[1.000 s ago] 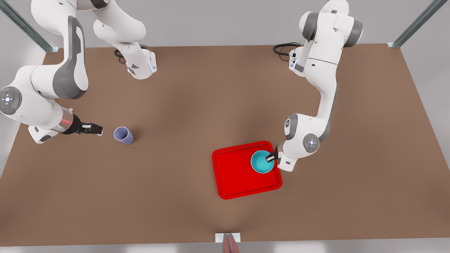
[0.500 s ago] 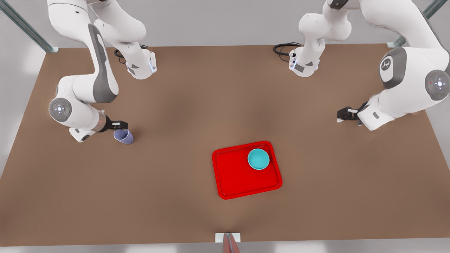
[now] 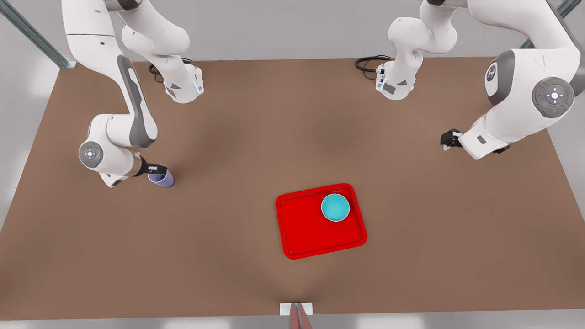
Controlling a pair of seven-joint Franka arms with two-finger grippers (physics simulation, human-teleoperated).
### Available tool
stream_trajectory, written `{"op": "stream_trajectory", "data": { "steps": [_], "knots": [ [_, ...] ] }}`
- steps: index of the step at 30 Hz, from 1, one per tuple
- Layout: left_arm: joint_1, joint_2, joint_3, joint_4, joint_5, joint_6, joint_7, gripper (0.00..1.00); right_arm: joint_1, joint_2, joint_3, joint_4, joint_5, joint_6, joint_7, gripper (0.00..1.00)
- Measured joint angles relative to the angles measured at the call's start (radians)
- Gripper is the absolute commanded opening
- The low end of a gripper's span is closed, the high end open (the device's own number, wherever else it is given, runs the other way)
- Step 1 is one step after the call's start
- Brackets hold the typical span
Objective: Place the bowl on the tray with the left arm and the cup on the tray with the right arm
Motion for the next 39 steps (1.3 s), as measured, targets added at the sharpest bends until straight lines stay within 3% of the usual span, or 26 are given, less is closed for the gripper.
{"op": "stream_trajectory", "data": {
  "steps": [15,17,21,39],
  "knots": [
    [0.000,0.003,0.000,0.000,0.002,-0.003,0.000,1.00,-0.112,0.095,0.013,-0.023,-0.002,0.031,-0.009,1.00],
    [0.000,0.005,0.000,-0.001,0.002,-0.002,0.000,1.00,-0.108,0.105,0.020,-0.023,-0.002,0.032,-0.009,0.41],
    [0.000,0.005,0.000,-0.002,0.002,-0.003,0.000,1.00,-0.107,0.114,0.034,-0.022,-0.002,0.031,-0.009,0.21],
    [0.000,-0.002,0.000,-0.008,0.002,-0.007,-0.003,1.00,-0.098,0.139,0.034,0.020,0.009,0.061,-0.046,0.21]
  ]
}}
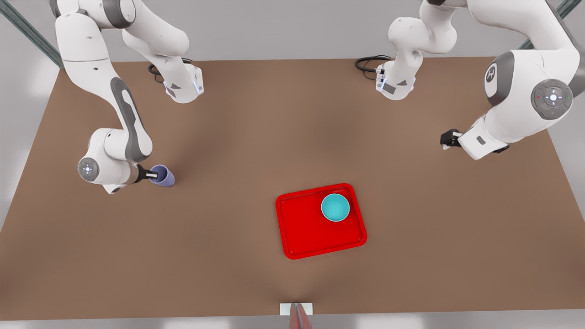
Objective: Place the bowl on the tray with the left arm and the cup on the tray with the right arm
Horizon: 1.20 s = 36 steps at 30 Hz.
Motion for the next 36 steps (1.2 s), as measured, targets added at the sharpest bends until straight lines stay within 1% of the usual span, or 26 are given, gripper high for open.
{"op": "stream_trajectory", "data": {
  "steps": [3,4,6,10,14,19,21,23,24,27,30,32,36],
  "knots": [
    [0.000,0.000,0.000,0.000,0.000,0.000,0.001,1.00,0.051,-0.036,-0.010,0.032,0.001,-0.013,0.000,0.21],
    [0.000,0.000,0.000,0.000,0.000,0.000,0.000,1.00,0.094,-0.037,-0.040,0.055,0.001,-0.015,0.002,0.21],
    [0.000,0.000,0.000,0.000,0.000,-0.002,0.000,1.00,0.177,-0.033,-0.068,0.106,0.002,-0.027,0.012,0.21],
    [0.000,0.002,0.000,-0.002,0.000,-0.002,0.000,1.00,0.262,-0.026,-0.069,0.157,0.010,-0.029,0.020,0.21],
    [0.000,0.002,0.000,-0.002,0.000,-0.002,0.001,1.00,0.300,0.006,-0.065,0.238,0.107,-0.088,0.024,0.21],
    [0.000,0.002,0.000,-0.002,0.000,-0.002,0.001,1.00,0.408,0.123,-0.059,0.480,0.109,-0.229,0.216,0.21],
    [0.000,0.000,0.000,-0.002,0.000,-0.004,0.000,1.00,0.422,0.152,-0.041,0.530,0.109,-0.237,0.286,0.21],
    [0.000,0.000,0.000,-0.002,0.000,-0.008,0.000,1.00,0.454,0.185,-0.039,0.603,0.155,-0.245,0.350,0.21],
    [0.000,0.001,0.000,-0.002,0.000,-0.008,0.000,1.00,0.456,0.210,-0.022,0.643,0.156,-0.245,0.377,0.21],
    [0.000,0.000,0.001,-0.002,0.000,-0.008,0.000,1.00,0.502,0.295,-0.019,0.784,0.157,-0.264,0.427,0.21],
    [0.000,0.002,0.000,-0.002,0.000,-0.008,0.000,1.00,0.537,0.410,-0.014,0.936,0.159,-0.293,0.450,0.21],
    [0.000,0.002,0.001,-0.002,0.000,-0.008,0.000,1.00,0.595,0.497,-0.019,1.036,0.157,-0.297,0.503,0.21],
    [0.000,0.003,0.002,-0.002,0.001,-0.006,0.000,1.00,0.653,0.623,-0.025,1.219,0.158,-0.298,0.555,0.21]
  ]
}}
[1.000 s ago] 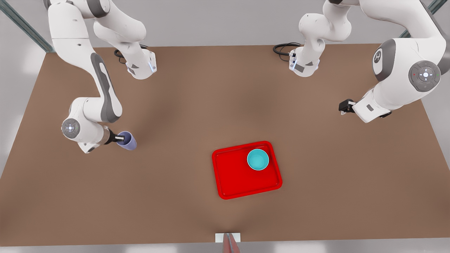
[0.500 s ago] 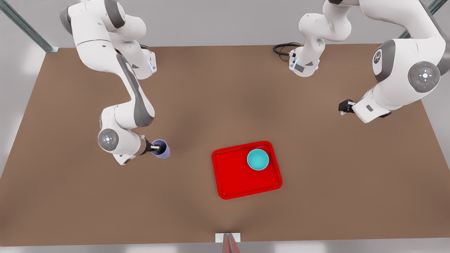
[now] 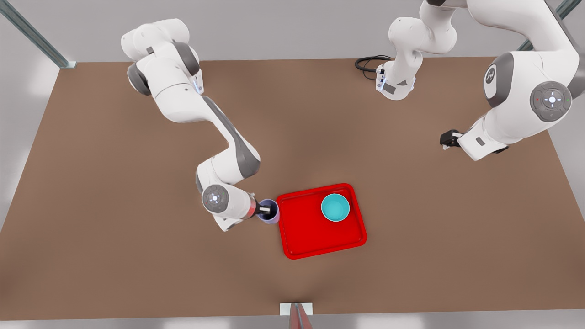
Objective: Place the bowl on the tray with the left arm and the cup on the tray with the right arm
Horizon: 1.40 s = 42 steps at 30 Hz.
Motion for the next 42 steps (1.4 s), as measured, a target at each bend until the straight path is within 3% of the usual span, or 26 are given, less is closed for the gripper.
{"op": "stream_trajectory", "data": {
  "steps": [11,18,19,20,35,38,41,42],
  "knots": [
    [0.000,0.003,0.000,0.000,0.001,0.000,-0.009,1.00,0.144,0.323,0.001,0.431,0.004,0.004,0.169,0.21],
    [0.000,0.006,0.000,0.000,0.001,0.000,-0.009,1.00,0.158,0.402,0.001,0.479,0.002,0.020,0.170,0.25],
    [0.000,0.006,0.000,0.000,0.001,0.001,-0.009,1.00,0.158,0.403,0.001,0.478,0.000,0.019,0.171,0.82],
    [0.000,0.006,0.000,0.000,0.001,0.001,-0.009,1.00,0.158,0.407,0.002,0.479,-0.004,0.024,0.172,1.00],
    [0.000,0.008,0.002,0.000,0.001,0.003,-0.008,1.00,0.175,0.392,0.000,0.473,-0.005,0.085,0.161,1.00],
    [0.000,0.009,0.001,0.001,0.001,0.000,-0.005,1.00,0.150,0.239,-0.025,0.423,-0.010,-0.084,0.159,1.00],
    [0.002,0.011,-0.002,0.014,0.000,0.000,-0.011,1.00,0.062,0.053,-0.166,0.374,-0.017,-0.399,0.025,1.00],
    [-0.002,0.014,-0.007,0.026,-0.001,-0.009,-0.013,1.00,-0.031,-0.117,-0.170,0.198,-0.055,-0.426,-0.003,1.00]
  ]
}}
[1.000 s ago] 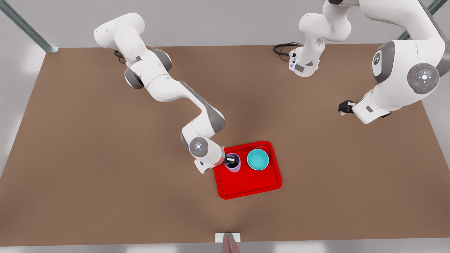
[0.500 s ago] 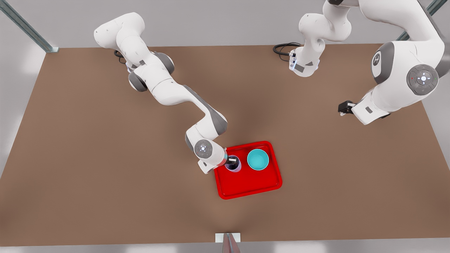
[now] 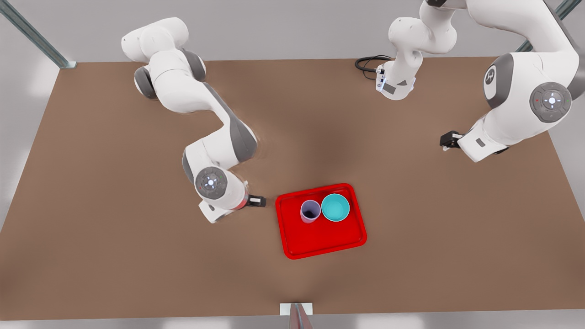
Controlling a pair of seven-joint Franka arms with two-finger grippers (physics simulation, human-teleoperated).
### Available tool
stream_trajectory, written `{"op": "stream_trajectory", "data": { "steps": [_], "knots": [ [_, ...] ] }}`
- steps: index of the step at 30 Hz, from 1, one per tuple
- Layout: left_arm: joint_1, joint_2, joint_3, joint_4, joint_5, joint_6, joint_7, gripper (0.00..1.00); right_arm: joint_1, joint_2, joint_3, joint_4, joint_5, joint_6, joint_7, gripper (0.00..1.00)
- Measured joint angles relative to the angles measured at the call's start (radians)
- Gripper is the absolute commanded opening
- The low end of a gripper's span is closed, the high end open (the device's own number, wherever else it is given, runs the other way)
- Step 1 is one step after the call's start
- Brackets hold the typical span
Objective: Place the bowl on the tray with the left arm and the cup on the tray with the right arm
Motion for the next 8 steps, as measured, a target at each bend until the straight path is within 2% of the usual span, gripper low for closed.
{"op": "stream_trajectory", "data": {
  "steps": [2,3,5,8],
  "knots": [
    [-0.009,0.025,-0.001,0.010,-0.003,-0.011,-0.001,1.00,-0.297,-0.410,0.160,-0.509,-0.141,0.120,-0.193,1.00],
    [-0.006,0.030,-0.001,0.010,-0.002,-0.011,-0.001,1.00,-0.325,-0.544,0.109,-0.646,-0.136,0.128,-0.321,1.00],
    [-0.006,0.030,-0.001,0.010,-0.001,-0.011,-0.001,1.00,-0.345,-0.679,0.011,-0.775,-0.099,0.121,-0.491,1.00],
    [-0.006,0.037,-0.001,0.010,-0.001,-0.011,-0.001,1.00,-0.342,-0.681,0.021,-0.786,-0.097,0.123,-0.509,1.00]
  ]
}}
